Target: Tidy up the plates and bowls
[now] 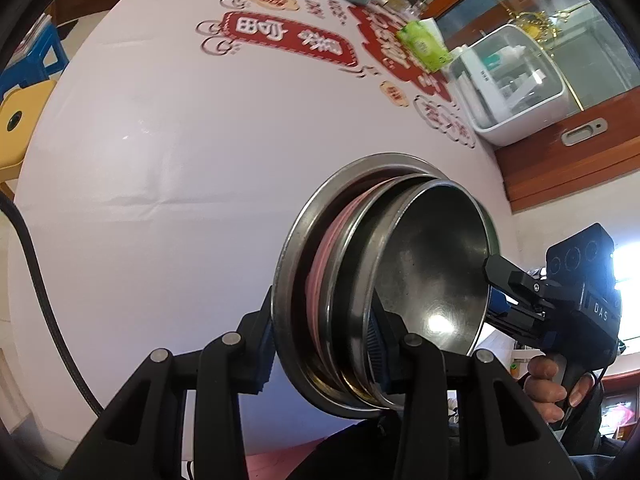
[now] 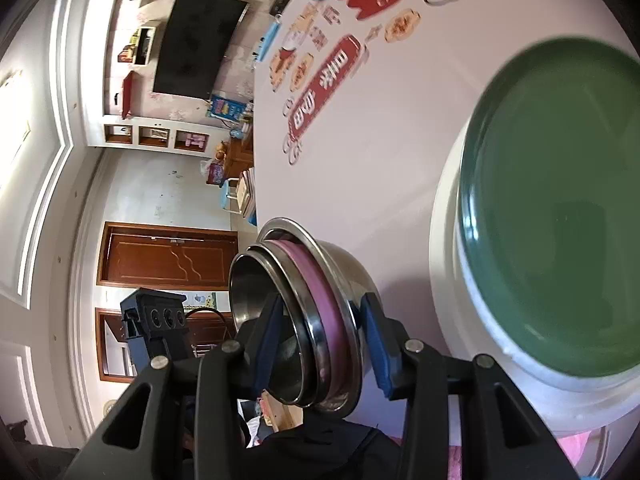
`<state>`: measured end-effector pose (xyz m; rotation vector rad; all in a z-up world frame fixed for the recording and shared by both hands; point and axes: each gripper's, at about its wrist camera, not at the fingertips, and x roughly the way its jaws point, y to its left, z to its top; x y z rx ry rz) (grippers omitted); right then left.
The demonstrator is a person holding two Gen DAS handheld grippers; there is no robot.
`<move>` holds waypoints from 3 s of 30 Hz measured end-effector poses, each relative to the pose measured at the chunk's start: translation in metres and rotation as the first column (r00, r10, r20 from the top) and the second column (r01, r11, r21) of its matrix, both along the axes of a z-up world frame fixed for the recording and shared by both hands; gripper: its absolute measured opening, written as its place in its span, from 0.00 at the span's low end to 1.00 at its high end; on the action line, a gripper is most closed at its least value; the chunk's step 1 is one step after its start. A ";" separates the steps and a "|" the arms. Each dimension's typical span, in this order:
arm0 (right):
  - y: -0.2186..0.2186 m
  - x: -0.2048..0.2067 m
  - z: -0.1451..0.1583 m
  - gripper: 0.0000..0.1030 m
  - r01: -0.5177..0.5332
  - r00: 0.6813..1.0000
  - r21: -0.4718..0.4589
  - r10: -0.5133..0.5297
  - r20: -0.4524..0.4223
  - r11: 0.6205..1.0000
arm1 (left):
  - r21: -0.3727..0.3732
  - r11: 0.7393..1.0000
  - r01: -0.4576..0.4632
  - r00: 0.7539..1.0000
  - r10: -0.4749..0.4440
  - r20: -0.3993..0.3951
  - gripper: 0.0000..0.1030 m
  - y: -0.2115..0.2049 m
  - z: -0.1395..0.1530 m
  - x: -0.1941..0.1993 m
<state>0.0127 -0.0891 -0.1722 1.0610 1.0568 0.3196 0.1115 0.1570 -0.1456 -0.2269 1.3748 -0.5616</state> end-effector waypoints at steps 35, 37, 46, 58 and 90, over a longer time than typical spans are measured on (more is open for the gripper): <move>-0.159 -0.039 0.031 0.36 -0.002 1.000 -0.122 0.003 0.007 0.993 | -0.062 0.998 0.027 0.999 -0.025 0.023 0.36 -0.184 0.015 -0.040; -0.166 -0.040 0.029 0.36 -0.016 1.000 -0.135 0.015 -0.008 0.991 | -0.059 0.998 0.023 1.000 -0.022 0.021 0.36 -0.191 0.013 -0.041; -0.194 -0.033 0.017 0.36 -0.089 0.995 -0.143 0.083 -0.049 0.986 | -0.050 0.998 -0.032 0.999 0.032 0.012 0.35 -0.219 0.003 -0.045; -0.208 -0.012 -0.004 0.36 -0.237 0.969 -0.127 0.226 -0.099 0.963 | 0.000 0.987 -0.159 0.987 0.159 -0.011 0.35 -0.232 -0.012 -0.050; -0.182 0.006 0.015 0.55 -0.445 0.884 -0.317 0.468 -0.003 0.837 | 0.215 0.941 -0.261 0.965 0.260 0.032 0.41 -0.242 -0.006 -0.036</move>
